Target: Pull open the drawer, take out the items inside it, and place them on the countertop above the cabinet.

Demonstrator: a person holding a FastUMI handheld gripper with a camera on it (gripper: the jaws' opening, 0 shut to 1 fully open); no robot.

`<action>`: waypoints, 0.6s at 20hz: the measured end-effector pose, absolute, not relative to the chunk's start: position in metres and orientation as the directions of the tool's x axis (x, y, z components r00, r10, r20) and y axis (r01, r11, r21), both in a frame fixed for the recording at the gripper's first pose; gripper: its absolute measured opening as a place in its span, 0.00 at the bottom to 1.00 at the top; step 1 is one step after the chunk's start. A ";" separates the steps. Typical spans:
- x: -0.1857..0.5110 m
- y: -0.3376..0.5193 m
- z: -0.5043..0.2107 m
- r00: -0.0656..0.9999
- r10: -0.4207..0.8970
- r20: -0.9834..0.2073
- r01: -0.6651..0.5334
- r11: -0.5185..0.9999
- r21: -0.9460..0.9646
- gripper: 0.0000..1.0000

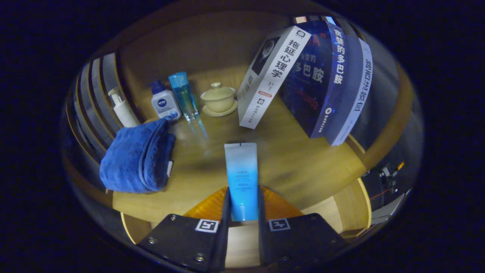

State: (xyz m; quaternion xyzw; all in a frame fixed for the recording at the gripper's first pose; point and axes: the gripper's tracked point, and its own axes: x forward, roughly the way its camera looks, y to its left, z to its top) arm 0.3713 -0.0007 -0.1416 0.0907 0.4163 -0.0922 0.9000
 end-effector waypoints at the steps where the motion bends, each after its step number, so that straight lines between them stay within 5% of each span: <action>1: 0.376 -0.003 -0.141 0.649 -0.090 -0.756 0.238 0.967 0.089 0.37; 4: 0.380 -0.003 -0.141 0.666 -0.085 -0.741 0.224 0.970 0.091 0.43; 7: 0.373 -0.003 -0.126 0.699 -0.086 -0.710 0.212 0.973 0.090 0.72; 12: 0.348 0.000 -0.081 0.796 -0.094 -0.598 0.210 0.969 0.127 0.73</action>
